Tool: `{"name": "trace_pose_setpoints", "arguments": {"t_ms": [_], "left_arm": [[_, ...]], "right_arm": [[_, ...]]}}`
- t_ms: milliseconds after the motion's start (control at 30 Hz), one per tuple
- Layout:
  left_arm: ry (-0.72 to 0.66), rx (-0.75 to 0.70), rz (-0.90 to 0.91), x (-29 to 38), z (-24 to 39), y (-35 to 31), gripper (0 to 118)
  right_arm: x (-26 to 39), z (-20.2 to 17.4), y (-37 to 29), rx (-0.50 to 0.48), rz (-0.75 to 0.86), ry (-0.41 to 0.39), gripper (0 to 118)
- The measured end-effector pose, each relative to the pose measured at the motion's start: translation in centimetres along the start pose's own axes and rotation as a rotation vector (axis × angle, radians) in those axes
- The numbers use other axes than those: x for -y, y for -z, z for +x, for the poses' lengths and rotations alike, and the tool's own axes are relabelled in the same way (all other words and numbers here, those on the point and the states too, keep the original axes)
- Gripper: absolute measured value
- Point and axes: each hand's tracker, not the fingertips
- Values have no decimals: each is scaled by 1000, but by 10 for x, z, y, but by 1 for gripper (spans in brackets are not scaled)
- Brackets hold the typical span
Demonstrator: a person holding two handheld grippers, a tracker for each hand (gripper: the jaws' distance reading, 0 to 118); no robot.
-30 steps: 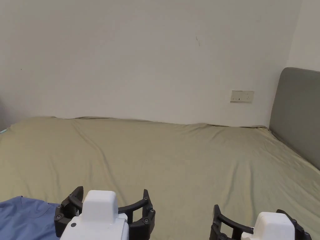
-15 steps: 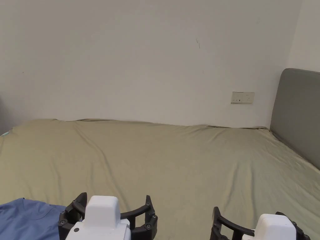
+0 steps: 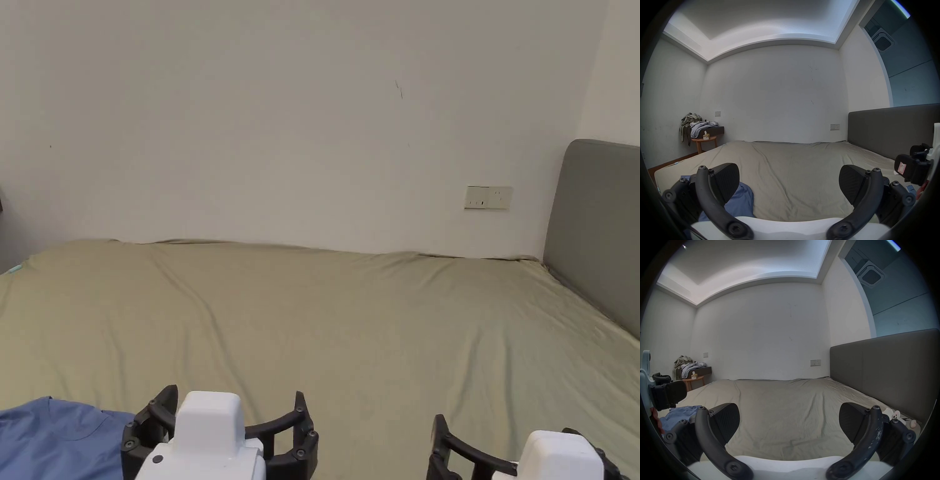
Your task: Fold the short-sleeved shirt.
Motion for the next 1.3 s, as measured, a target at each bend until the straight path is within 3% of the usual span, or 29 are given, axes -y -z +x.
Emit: {"name": "trace_pose_setpoints", "arguments": {"t_ms": [200, 500, 533, 567, 600, 633, 667, 700, 800, 900, 1000, 1167, 1300], "left_arm": [[16, 13, 21, -4, 7, -2, 118], [-10, 49, 15, 2, 6, -8, 118], [-16, 52, 25, 3, 4, -11, 117], [-23, 56, 43, 4, 2, -14, 111], [-28, 64, 56, 5, 0, -17, 82], [-35, 70, 68, 6, -1, -20, 43], [-39, 69, 72, 6, -1, -21, 2], [-45, 52, 63, 5, -1, -19, 4], [-68, 23, 14, 4, -6, -17, 4], [-64, -16, -14, 2, -24, -19, 3], [0, -171, 10, -3, -65, -35, 3], [14, -512, -11, -13, -169, -94, 3], [2, -735, -39, -10, -223, -144, 3]], "right_arm": [[-4, 8, -4, 97, 27, -7, 118], [-4, 1, -13, 112, 45, -116, 118], [-4, 2, -15, 93, 51, -121, 113], [-4, 2, -18, 52, 72, -106, 92], [-4, 2, -21, 37, 90, -91, 42], [-4, 3, -24, 30, 95, -84, 1], [-4, 3, -22, 44, 83, -80, 3], [-5, 3, -21, 78, 73, -77, 2], [-8, 10, -20, 56, 67, -23, 2], [-14, -3, -16, 31, 79, -57, 1], [-26, -45, 0, -104, 109, -50, 1], [-28, -174, 9, -459, 132, -45, 2], [-18, -247, -15, -682, 122, -63, 2]]}}
